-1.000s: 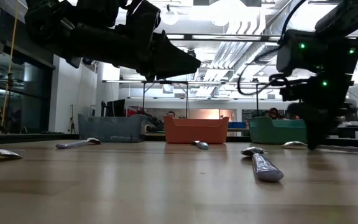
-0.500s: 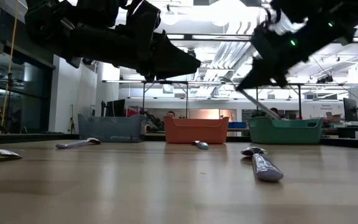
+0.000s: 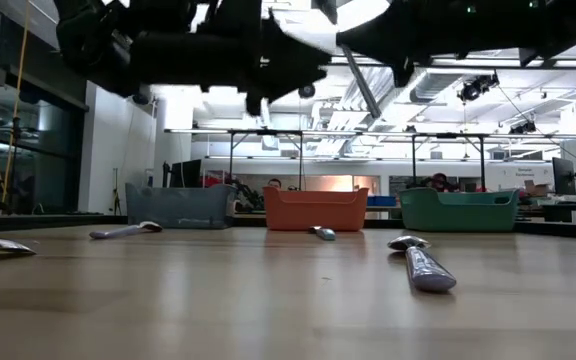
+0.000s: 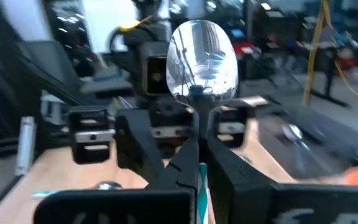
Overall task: Sort silverware by color (type)
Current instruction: Put the blue patterned spoon into the black bin
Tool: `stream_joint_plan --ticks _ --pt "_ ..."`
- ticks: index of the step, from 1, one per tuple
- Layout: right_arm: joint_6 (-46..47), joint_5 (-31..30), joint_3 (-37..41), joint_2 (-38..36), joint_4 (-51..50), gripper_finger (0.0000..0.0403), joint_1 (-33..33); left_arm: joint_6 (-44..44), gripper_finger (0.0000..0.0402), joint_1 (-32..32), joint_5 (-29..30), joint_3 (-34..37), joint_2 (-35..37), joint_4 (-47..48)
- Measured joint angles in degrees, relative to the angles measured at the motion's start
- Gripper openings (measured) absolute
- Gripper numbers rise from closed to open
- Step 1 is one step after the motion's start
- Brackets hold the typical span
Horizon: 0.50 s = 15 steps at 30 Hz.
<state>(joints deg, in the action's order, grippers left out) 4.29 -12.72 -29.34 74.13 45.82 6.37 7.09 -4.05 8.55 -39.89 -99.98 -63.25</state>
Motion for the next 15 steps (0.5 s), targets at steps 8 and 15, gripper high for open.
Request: stream_joint_plan --ticks 8,15 --pt "-2.35 2.66 -0.07 0.98 5.73 0.0 0.91 -0.74 0.0171 -0.05 -3.39 -5.36 -2.26 0.35" --pt "-2.35 3.94 -0.07 0.96 6.2 0.0 0.91 -2.54 0.0201 -0.01 -3.56 -7.68 -3.45 0.37"
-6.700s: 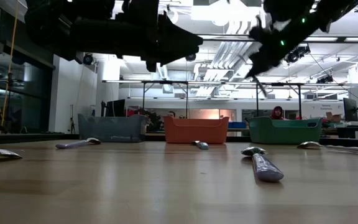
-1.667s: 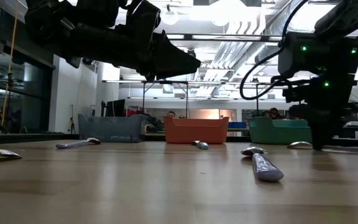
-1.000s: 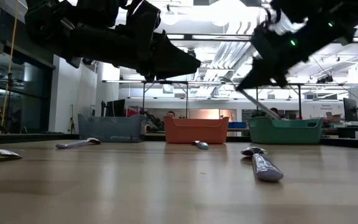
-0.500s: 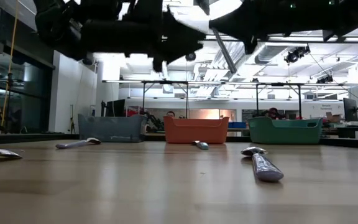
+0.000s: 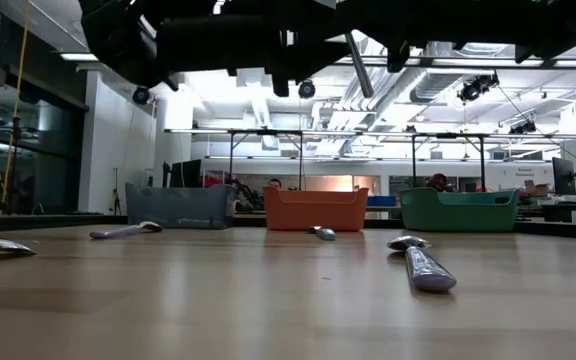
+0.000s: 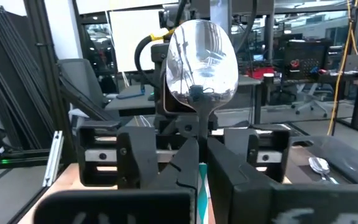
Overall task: Sort silverware by color (type)
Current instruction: Put the blue patterned spoon into the black bin
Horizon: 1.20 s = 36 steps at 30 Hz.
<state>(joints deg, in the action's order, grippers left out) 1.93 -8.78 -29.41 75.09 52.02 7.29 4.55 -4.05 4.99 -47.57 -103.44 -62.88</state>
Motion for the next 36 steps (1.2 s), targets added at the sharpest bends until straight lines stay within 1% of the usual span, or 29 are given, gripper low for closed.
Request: stream_joint_plan --ticks 3,6,9,13,14,17,19,23,26,29,32,34,36 --pt "-0.03 0.52 0.0 0.0 0.81 0.0 0.0 -1.23 0.0189 0.0 0.0 -0.55 0.0 0.02" --pt "-0.4 0.72 0.0 -0.04 1.21 0.0 0.0 -2.82 0.0156 0.01 -0.36 -1.42 0.0 -0.04" --pt "-0.46 0.75 0.0 -0.04 1.3 0.0 0.0 -4.29 0.0106 0.22 -2.68 -1.86 0.0 0.07" --pt "-0.51 1.07 0.0 -0.08 1.37 0.0 0.05 -4.7 0.0025 0.74 -4.58 -2.03 0.0 0.22" --pt "-0.49 0.93 0.0 -0.08 1.34 0.0 0.02 -4.6 0.0016 0.84 -4.6 -2.03 0.0 0.23" --pt "-0.47 0.52 0.0 -0.09 1.15 0.0007 0.02 -3.86 0.0018 1.14 -4.43 -2.03 0.0 0.49" --pt "-0.46 -1.49 0.0 -0.09 0.91 0.0023 0.0 -3.23 0.0016 1.36 -2.68 -2.03 0.28 1.66" --pt "-0.69 -8.2 0.0 -0.09 0.01 0.0071 -0.01 -0.39 0.0012 2.38 2.69 -2.03 2.01 5.39" --pt "-0.82 -13.47 0.0 -0.28 -1.68 0.0107 -0.02 1.5 0.0012 3.53 4.05 -2.03 3.65 8.65" --pt "-0.99 -18.1 0.0 -0.57 -3.31 0.0134 -0.02 3.6 0.0012 4.72 6.19 -1.97 5.34 11.75" --pt "-2.3 -20.71 0.0 -0.61 -4.04 0.015 -0.02 5.72 0.0012 6.19 7.39 -1.5 6.76 12.68" --pt "-2.4 -21.18 0.0 -0.63 -4.42 0.0155 -0.04 7.26 0.0012 7.45 7.97 -0.17 7.71 12.49" --pt "-2.41 -21.18 0.0 -0.63 -4.82 0.0157 -0.02 8.89 0.0012 8.73 9.95 2.0 8.94 12.1"
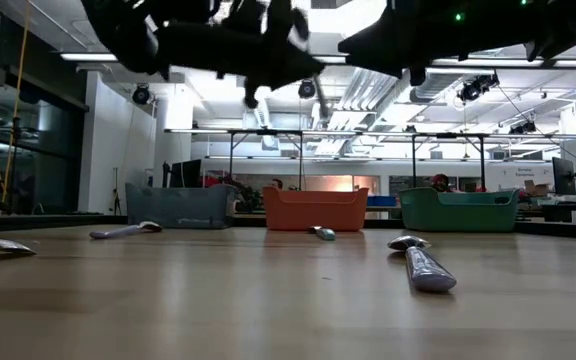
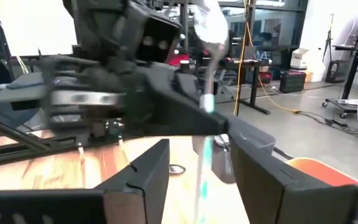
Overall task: Sort silverware by color (type)
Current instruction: Put the blue patterned spoon into the black bin
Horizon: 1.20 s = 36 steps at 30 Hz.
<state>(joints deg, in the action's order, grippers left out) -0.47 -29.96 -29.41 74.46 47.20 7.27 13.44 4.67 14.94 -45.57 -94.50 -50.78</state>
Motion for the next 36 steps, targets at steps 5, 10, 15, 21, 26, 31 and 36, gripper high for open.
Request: stream_joint_plan --ticks 5,10,15,21,26,31,36 --pt "0.0 -0.02 0.0 0.0 -0.75 0.0157 0.0 6.35 0.0012 4.5 7.25 9.92 4.4 -6.29" --pt "0.0 0.0 0.0 0.0 -0.8 0.0157 0.0 17.78 0.0012 12.84 14.16 22.86 8.76 -21.06" --pt "0.02 0.03 0.0 0.0 -0.7 0.0157 -0.12 28.62 0.0012 22.21 13.65 30.4 9.38 -27.02" --pt "0.01 0.09 0.0 0.0 -0.7 0.0157 -0.13 32.76 0.0012 28.3 11.16 31.7 9.3 -23.26" --pt "0.21 0.11 0.0 0.0 -0.84 0.0157 -0.13 34.35 0.0013 30.46 9.72 31.55 7.61 -22.56" --pt "0.42 0.14 0.0 0.0 -1.07 0.0157 -0.13 37.69 0.0013 32.77 9.09 31.54 3.2 -22.92" --pt "0.44 0.16 0.0 0.0 -1.07 0.0157 -0.13 40.49 0.0013 35.22 6.6 31.5 -0.75 -22.66"
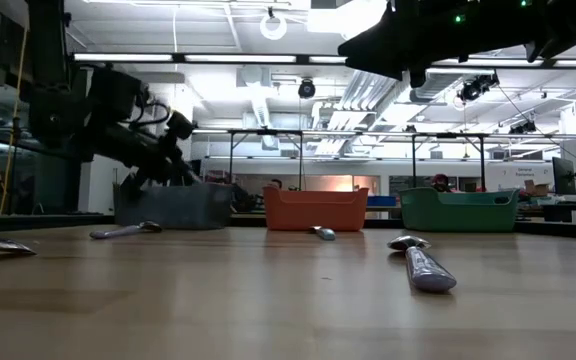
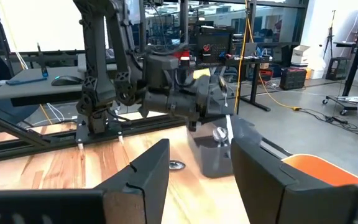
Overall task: Sort silverware by color (type)
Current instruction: Put the blue patterned spoon into the black bin
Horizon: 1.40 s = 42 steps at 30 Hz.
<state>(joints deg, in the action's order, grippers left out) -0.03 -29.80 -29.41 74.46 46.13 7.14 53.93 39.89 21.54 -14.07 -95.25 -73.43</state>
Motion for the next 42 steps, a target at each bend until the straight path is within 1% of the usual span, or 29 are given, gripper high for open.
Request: stream_joint_plan --ticks 4,10,15,18,20,23,25,27,30,32,34,36,38,42 --pt "0.0 -0.02 0.0 0.0 0.0 0.0157 0.0 0.0 0.0013 0.25 -0.83 -0.04 -0.91 -3.88" --pt "0.0 -0.01 0.0 0.0 0.0 0.0157 0.0 -0.62 0.0013 0.25 -1.25 -1.43 -0.17 -4.55" --pt "0.0 0.0 0.0 0.0 0.0 0.0157 0.0 -2.59 0.0014 0.43 -5.85 -5.49 1.4 -4.23" --pt "0.0 -0.01 0.0 0.0 -0.01 0.0157 0.0 -2.6 0.0014 1.44 -9.8 -8.13 4.29 0.78" --pt "0.0 0.0 0.0 0.0 -0.1 0.0157 0.0 -3.7 0.0014 2.27 -11.99 -10.11 7.15 7.52" --pt "0.0 -0.02 0.0 0.0 -0.54 0.0157 0.0 -8.06 0.0014 3.39 -15.59 -13.98 13.13 24.21" --pt "0.0 -0.01 0.0 0.0 -0.65 0.0157 0.0 -13.57 0.0014 3.66 -16.23 -17.85 17.3 39.51" --pt "-0.11 0.0 0.0 0.0 -0.7 0.0157 0.0 -20.76 0.0014 3.68 -16.2 -23.15 20.63 56.13" --pt "-0.24 0.0 0.0 0.0 -0.7 0.0157 0.0 -30.94 0.0014 3.63 -14.43 -33.32 23.26 81.35" --pt "-0.23 -0.01 0.0 0.0 -0.7 0.0157 -0.02 -36.04 0.0014 3.55 -11.01 -40.2 23.28 96.2" --pt "-0.22 -0.02 0.0 0.0 -0.66 0.0157 -0.02 -39.26 0.0014 3.59 -7.43 -46.27 22.57 108.71" --pt "-0.22 -0.02 0.0 0.0 -0.56 0.0157 -0.02 -41.61 0.0014 3.59 -5.11 -50.83 21.27 117.56" --pt "-0.22 -0.01 0.0 0.0 -0.48 0.0157 -0.02 -45.19 0.0014 3.59 -4.74 -53.22 20.02 122.89" --pt "-0.25 0.0 0.0 0.0 -0.48 0.0157 -0.02 -53.63 0.0014 2.57 -7.42 -53.64 17.71 122.98"
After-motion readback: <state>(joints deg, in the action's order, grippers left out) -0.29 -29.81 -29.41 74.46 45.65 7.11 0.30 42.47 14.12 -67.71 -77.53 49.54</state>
